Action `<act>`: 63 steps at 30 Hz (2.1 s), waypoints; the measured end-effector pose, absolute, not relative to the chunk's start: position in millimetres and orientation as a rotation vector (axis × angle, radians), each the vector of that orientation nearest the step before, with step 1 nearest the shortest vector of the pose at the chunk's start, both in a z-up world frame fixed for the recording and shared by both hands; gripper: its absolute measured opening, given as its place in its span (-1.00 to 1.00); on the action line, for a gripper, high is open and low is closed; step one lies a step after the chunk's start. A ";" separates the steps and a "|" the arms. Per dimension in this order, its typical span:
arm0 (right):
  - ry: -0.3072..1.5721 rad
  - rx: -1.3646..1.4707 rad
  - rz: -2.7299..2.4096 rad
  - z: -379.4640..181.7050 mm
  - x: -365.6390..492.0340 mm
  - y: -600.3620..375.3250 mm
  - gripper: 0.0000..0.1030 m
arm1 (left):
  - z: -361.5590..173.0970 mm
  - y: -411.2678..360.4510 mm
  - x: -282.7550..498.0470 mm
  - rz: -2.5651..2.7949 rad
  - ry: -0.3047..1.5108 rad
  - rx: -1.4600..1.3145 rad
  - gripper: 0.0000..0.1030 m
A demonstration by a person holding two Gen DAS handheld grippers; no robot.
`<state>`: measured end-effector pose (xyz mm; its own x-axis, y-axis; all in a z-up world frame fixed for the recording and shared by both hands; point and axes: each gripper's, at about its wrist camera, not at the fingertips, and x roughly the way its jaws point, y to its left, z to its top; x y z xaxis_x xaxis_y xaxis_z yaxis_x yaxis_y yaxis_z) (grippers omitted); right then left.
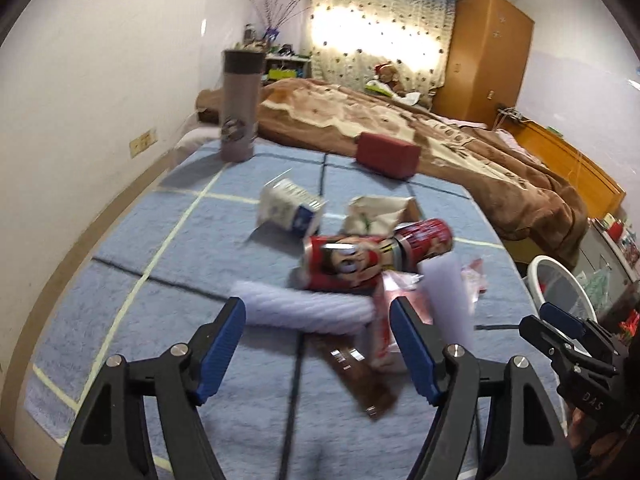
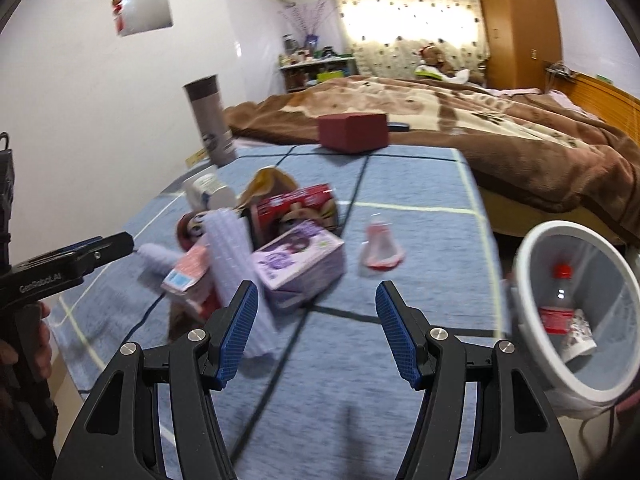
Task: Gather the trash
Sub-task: 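Move both tools back over the table toward the remaining trash, then grasp the pink juice carton with the left tool while the right tool grasps the white foam sleeve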
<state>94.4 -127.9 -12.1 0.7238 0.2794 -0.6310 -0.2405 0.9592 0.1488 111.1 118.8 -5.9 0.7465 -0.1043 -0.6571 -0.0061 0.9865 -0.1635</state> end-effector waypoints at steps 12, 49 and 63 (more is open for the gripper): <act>0.772 -0.020 0.339 -25.0 97.4 -89.6 0.22 | -24.8 139.4 116.2 -0.069 0.783 -0.188 0.48; 0.820 0.038 0.251 -31.0 118.3 -115.0 -0.51 | -39.7 48.4 146.7 -0.270 0.848 -0.089 0.46; 0.817 0.060 0.254 -31.0 119.4 -123.4 -0.51 | -47.6 39.7 151.6 -0.254 0.879 -0.072 -0.29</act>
